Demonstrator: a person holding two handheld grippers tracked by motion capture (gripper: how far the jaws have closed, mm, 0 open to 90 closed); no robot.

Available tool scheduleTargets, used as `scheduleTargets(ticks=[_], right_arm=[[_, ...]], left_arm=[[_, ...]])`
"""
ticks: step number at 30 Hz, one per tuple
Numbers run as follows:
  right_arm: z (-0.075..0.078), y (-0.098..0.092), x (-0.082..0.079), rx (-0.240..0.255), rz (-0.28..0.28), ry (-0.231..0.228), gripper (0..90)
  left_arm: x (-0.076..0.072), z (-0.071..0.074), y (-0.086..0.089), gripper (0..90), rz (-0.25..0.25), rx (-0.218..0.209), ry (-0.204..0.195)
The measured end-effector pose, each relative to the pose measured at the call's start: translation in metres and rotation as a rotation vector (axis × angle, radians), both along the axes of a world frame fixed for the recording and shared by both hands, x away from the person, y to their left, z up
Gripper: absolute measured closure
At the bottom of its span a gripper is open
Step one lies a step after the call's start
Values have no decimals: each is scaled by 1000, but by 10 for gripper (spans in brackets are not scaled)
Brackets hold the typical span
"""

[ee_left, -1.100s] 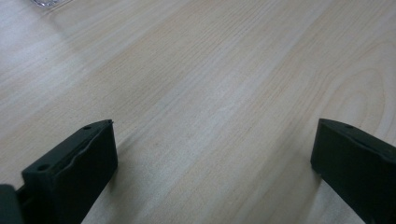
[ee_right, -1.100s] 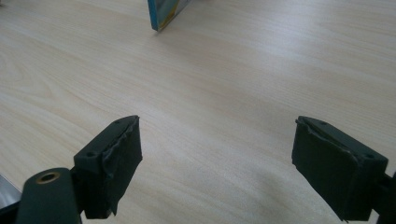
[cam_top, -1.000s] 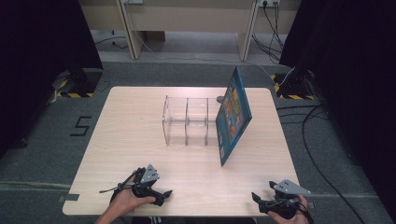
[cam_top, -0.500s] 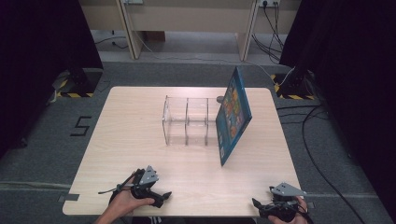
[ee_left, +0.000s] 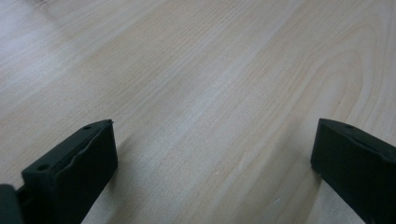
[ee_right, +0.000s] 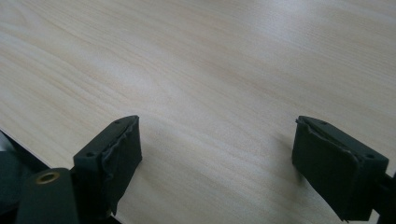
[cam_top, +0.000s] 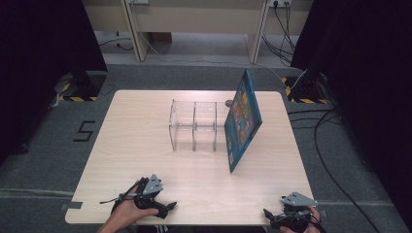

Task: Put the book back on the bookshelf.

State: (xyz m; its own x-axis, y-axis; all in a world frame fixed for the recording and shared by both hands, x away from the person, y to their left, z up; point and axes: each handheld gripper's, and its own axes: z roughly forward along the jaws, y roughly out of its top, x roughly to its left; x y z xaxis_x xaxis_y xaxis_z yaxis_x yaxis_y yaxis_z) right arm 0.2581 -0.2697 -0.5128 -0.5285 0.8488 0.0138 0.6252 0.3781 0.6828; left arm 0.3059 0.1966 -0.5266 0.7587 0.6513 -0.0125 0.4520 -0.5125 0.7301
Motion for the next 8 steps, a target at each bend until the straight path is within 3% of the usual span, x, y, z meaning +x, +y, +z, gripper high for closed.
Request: scheduleTargets(ticks=[8], right_arm=[[0, -1, -2, 1, -8, 3, 169]], left_arm=[[1, 0, 0, 0, -2, 0, 0]])
